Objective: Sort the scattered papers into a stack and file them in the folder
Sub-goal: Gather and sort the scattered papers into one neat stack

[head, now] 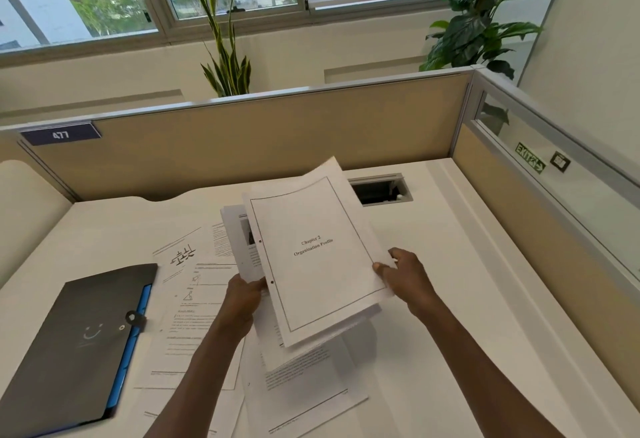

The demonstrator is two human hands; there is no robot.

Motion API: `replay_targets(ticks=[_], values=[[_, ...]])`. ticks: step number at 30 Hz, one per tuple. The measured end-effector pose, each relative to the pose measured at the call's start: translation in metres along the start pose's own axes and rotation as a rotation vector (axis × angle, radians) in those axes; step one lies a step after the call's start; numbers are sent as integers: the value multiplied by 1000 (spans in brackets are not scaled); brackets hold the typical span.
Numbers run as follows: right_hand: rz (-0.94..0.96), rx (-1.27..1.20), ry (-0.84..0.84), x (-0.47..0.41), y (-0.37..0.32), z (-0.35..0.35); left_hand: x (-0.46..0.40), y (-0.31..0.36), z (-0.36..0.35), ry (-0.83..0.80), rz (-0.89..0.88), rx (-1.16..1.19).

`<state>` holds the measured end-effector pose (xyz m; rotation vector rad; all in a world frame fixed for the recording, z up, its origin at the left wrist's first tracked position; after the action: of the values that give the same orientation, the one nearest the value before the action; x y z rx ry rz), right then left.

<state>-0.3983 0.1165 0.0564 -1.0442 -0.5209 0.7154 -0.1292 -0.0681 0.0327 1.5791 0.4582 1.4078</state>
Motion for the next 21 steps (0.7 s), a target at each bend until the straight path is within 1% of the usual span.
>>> replay_targets(ticks=[3,5,10,12,14,16,17,19,21], values=[[-73,118,-179,1,9,-7,0,-3,-7,-51,41,16],[-91,70,-214,-1,8,-4,3,-4,-12,-88,47,11],[-66,-181,-184,-10,0,1,9,-4,-35,-198,46,-58],[-41,-283,-144,-13,-1,-3,16,1,-43,-185,49,-5],[12,-301,-57,-14,-4,-4,19,8,-52,-204,52,98],[65,-278,31,-15,-9,-1,26,24,-61,-255,-48,135],[95,-271,69,-15,-13,1,30,33,-63,-248,-120,116],[162,-283,124,-16,-22,5,36,48,-62,-186,-259,65],[219,-303,158,-17,-30,8,38,57,-60,-124,-346,68]])
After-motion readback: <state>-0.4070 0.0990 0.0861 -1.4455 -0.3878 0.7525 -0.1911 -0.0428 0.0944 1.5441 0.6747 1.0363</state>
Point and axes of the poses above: each hand's wrist, its own x-axis away from the middle knuckle, its own z-axis out of the back of the hand, y = z × x, the point moved 7 cm from there along -x, towards the middle knuckle, and after that the axes turned 12 degrees about z, right-handed, at the moved point
